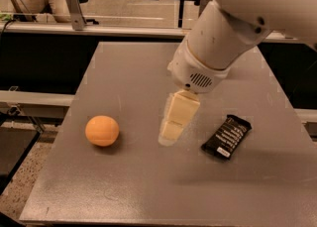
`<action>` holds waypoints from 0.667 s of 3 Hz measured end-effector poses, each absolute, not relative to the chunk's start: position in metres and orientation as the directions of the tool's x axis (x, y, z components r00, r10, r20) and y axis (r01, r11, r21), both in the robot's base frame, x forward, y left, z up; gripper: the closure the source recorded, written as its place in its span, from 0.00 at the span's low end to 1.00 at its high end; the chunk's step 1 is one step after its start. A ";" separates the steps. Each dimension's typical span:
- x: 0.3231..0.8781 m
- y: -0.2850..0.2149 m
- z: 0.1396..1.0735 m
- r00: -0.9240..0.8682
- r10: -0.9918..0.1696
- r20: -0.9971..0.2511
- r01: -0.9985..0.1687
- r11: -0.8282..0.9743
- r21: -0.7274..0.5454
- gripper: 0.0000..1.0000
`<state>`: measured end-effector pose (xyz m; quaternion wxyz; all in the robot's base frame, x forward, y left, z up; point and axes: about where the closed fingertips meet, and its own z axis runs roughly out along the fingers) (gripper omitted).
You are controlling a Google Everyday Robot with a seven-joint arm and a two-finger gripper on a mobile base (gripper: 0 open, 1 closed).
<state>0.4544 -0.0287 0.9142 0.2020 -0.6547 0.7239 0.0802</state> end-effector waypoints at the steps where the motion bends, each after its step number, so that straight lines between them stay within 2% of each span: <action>1: 0.459 0.011 0.891 -0.056 -0.906 -0.420 -0.984 0.121 -0.131 0.00; 2: 0.457 0.034 0.878 -0.049 -0.897 -0.440 -0.988 0.109 -0.113 0.00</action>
Offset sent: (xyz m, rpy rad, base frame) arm 0.0016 0.0913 -0.0567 0.0802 0.0579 0.0416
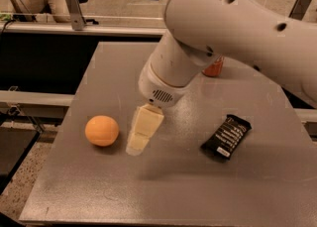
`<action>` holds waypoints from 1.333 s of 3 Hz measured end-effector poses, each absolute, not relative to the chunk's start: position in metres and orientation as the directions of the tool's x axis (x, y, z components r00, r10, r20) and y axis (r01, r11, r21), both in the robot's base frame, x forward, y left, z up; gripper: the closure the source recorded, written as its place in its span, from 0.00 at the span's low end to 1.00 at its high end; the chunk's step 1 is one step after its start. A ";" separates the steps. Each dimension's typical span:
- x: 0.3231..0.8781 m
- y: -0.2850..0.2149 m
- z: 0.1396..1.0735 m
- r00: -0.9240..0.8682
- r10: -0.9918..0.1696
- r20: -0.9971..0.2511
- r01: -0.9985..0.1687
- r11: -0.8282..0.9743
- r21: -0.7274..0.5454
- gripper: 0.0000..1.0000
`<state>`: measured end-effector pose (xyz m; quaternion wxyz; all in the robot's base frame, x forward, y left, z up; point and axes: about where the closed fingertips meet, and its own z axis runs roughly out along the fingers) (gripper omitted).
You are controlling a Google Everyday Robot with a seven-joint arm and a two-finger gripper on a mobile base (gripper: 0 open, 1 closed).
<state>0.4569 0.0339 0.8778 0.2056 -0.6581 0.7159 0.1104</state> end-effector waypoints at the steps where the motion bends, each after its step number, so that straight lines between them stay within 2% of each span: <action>1: 0.455 0.059 0.869 -0.041 -0.883 -0.467 -0.991 0.096 -0.095 0.00; 4: 0.426 0.111 0.859 0.015 -0.855 -0.519 -0.997 0.024 -0.067 0.00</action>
Offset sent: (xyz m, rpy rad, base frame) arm -0.0197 0.0687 -0.0212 0.1015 0.0580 0.0618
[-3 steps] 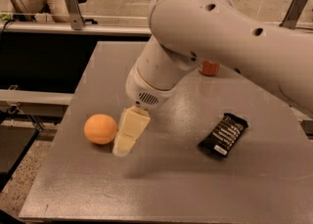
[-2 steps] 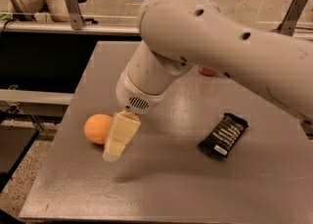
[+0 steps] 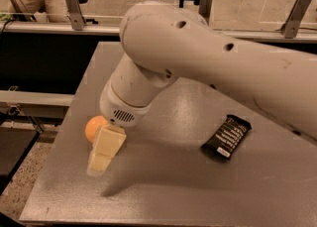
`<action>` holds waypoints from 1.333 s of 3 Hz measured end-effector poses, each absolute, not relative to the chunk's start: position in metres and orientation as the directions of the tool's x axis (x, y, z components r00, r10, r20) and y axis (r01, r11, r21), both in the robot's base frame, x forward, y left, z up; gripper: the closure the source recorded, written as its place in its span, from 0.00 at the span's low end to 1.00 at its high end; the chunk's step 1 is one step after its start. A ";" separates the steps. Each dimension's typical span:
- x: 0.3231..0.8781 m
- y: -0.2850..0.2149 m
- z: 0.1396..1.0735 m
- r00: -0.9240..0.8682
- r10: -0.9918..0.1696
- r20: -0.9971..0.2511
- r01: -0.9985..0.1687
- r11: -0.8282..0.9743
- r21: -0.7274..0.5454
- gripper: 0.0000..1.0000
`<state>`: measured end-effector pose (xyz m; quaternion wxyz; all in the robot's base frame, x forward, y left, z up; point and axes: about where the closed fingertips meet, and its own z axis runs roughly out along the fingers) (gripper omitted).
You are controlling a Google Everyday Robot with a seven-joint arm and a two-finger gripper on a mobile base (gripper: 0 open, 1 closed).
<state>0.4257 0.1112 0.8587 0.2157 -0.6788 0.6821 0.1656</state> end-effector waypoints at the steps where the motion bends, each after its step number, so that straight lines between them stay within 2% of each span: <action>1: 0.422 0.120 0.854 0.026 -0.855 -0.518 -0.998 0.009 -0.065 0.18; 2: 0.427 0.119 0.850 0.024 -0.859 -0.511 -0.998 0.012 -0.067 0.42; 3: 0.442 0.102 0.854 -0.015 -0.880 -0.475 -0.995 0.060 -0.080 0.72; 4: 0.463 0.062 0.877 -0.093 -0.888 -0.450 -0.980 0.162 -0.116 0.96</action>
Offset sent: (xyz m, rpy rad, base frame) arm 0.0131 0.0043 -0.0169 -0.0210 0.0055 -0.0024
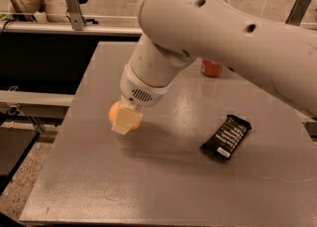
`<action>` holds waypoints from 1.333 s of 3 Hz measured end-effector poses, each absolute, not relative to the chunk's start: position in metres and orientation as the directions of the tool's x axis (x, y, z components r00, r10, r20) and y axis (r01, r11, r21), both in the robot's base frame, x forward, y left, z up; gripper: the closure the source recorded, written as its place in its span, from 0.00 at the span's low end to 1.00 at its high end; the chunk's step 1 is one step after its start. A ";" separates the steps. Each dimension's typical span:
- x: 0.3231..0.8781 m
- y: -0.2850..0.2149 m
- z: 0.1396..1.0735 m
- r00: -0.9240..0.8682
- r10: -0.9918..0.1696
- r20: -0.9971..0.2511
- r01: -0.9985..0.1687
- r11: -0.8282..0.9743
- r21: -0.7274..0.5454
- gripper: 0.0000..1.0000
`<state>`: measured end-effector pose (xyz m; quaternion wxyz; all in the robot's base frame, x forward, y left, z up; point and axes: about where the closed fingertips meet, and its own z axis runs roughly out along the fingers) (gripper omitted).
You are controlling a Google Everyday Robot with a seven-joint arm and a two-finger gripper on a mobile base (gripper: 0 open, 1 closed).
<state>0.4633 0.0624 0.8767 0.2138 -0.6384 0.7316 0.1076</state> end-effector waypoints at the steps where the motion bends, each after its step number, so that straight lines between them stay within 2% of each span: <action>1: 0.484 0.000 0.905 -0.191 -0.884 -0.427 -0.950 0.277 -0.148 1.00; 3: 0.524 -0.113 0.921 -0.363 -0.836 -0.412 -0.871 0.461 -0.167 1.00; 4: 0.567 -0.163 0.904 -0.450 -0.765 -0.461 -0.820 0.558 -0.125 1.00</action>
Offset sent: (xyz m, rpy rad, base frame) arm 0.0591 -0.2046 0.0609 -0.1065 -0.0612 -0.3858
